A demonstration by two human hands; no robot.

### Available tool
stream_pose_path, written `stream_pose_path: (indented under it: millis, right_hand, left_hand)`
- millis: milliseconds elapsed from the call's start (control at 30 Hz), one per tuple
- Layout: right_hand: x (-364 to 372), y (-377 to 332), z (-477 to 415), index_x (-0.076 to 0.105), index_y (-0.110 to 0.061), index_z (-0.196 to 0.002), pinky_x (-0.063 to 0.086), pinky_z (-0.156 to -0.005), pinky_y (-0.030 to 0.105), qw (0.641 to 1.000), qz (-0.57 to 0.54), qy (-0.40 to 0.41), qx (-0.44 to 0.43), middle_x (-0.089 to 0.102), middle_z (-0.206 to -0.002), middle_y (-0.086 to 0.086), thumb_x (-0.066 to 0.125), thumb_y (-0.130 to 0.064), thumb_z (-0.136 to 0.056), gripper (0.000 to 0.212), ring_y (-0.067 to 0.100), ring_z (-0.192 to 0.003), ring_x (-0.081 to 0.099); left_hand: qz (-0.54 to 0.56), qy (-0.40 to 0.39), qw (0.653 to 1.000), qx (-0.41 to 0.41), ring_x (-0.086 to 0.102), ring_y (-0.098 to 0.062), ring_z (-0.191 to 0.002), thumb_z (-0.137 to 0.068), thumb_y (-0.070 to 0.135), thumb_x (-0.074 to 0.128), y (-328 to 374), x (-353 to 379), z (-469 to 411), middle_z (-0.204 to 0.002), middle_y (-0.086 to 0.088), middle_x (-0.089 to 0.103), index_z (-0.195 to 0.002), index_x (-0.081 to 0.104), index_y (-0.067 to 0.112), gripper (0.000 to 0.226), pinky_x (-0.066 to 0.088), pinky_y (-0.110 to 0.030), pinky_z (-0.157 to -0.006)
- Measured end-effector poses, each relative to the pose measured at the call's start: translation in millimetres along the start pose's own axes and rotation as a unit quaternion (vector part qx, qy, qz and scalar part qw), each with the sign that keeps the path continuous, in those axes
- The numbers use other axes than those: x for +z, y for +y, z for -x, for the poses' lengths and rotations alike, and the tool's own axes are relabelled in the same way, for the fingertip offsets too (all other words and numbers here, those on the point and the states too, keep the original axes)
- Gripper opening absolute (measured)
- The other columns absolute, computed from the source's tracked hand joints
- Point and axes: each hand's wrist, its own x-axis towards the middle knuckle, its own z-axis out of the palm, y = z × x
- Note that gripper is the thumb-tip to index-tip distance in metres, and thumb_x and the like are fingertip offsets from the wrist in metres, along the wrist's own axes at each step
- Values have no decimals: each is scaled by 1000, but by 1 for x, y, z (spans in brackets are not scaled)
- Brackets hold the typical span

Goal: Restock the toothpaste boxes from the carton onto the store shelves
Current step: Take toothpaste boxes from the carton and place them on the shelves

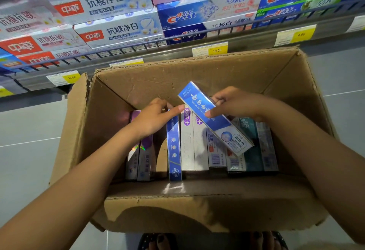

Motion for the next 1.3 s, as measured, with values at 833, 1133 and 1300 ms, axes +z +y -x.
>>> stream_pose_path:
  millis: [833,1133,1300]
  right_hand:
    - [-16,-12,22,63,-17,-111,56,-75,37,999,38,15,-33,72,-99,1,67,-32,-83,32,19,-86,70]
    - [-18,-12,29,65,-14,-108,56,-78,39,999,-30,32,-15,71,-100,7,69,-21,-81,28,20,-89,69]
    - [-43,-55,74,67,-15,-106,57,-78,42,998,-57,19,23,73,-95,4,69,-24,-81,26,18,-84,71]
  left_hand:
    - [379,-11,925,10,71,-17,-79,-64,0,76,18,-38,19,-85,-4,75,-100,68,8,39,58,-29,-71]
    - [470,41,881,13,69,-13,-72,-59,31,83,22,-46,29,-80,0,72,-96,66,12,44,57,-29,-65]
    - [562,88,822,-39,67,-18,-60,-63,32,79,61,-82,69,-74,-6,71,-85,67,13,32,55,-30,-53]
